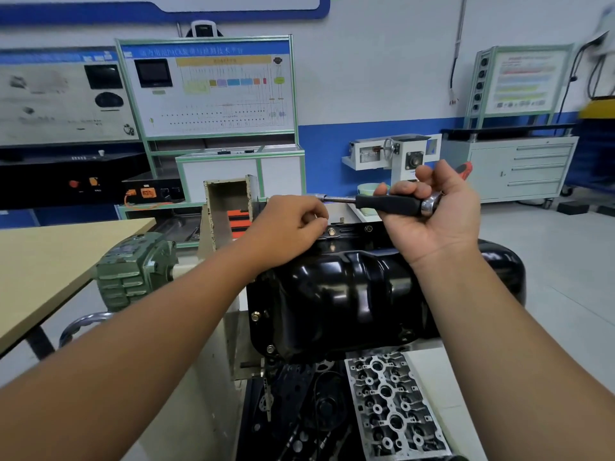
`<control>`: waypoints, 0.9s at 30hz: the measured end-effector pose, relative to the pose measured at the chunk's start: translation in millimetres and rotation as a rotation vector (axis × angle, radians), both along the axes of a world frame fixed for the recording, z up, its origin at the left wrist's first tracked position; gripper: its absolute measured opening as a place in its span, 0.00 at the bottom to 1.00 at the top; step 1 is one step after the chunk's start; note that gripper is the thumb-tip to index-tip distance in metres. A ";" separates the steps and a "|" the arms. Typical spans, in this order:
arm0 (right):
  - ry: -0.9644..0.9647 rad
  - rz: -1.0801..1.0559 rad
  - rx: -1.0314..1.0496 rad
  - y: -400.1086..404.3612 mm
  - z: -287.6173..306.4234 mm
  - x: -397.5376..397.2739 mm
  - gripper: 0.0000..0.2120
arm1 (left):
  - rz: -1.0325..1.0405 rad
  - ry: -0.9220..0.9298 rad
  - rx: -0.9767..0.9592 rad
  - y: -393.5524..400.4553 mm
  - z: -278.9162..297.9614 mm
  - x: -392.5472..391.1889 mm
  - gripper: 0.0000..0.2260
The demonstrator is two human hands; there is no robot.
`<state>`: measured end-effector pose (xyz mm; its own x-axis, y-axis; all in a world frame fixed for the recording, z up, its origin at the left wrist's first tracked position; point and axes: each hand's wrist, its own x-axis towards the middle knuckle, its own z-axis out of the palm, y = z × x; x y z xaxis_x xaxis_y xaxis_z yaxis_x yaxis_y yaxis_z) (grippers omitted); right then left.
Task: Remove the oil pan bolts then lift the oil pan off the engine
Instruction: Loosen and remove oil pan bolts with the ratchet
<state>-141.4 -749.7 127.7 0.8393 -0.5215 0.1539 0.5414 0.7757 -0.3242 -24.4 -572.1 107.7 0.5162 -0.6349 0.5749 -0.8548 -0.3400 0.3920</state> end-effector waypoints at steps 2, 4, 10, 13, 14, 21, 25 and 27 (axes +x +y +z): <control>0.002 -0.009 -0.007 0.9 0.4 -0.8 0.17 | 0.008 0.023 0.010 1.8 -0.1 -3.0 0.06; 0.008 -0.024 -0.023 2.0 0.5 -2.4 0.17 | -0.010 0.011 0.020 3.0 0.7 -6.5 0.08; -0.013 -0.087 -0.062 7.6 3.0 -10.1 0.16 | 0.097 0.067 -0.257 1.7 -10.7 -4.5 0.11; -0.028 -0.086 -0.087 9.1 -2.0 -23.7 0.18 | 0.108 0.062 -0.271 0.7 -12.8 -0.4 0.10; -0.017 -0.082 -0.110 9.8 -4.2 -28.4 0.19 | 0.115 0.036 -0.252 0.4 -12.2 0.7 0.10; 0.106 -0.218 -0.344 28.0 11.7 -53.0 0.22 | 0.193 -0.067 -0.031 -5.4 -1.5 -0.6 0.08; 0.148 -0.259 -0.402 35.5 15.2 -62.2 0.22 | 0.213 -0.057 0.013 -5.1 0.3 -1.0 0.07; 0.156 -0.255 -0.416 38.5 12.2 -63.2 0.22 | 0.210 -0.034 0.019 -6.2 0.7 -1.6 0.06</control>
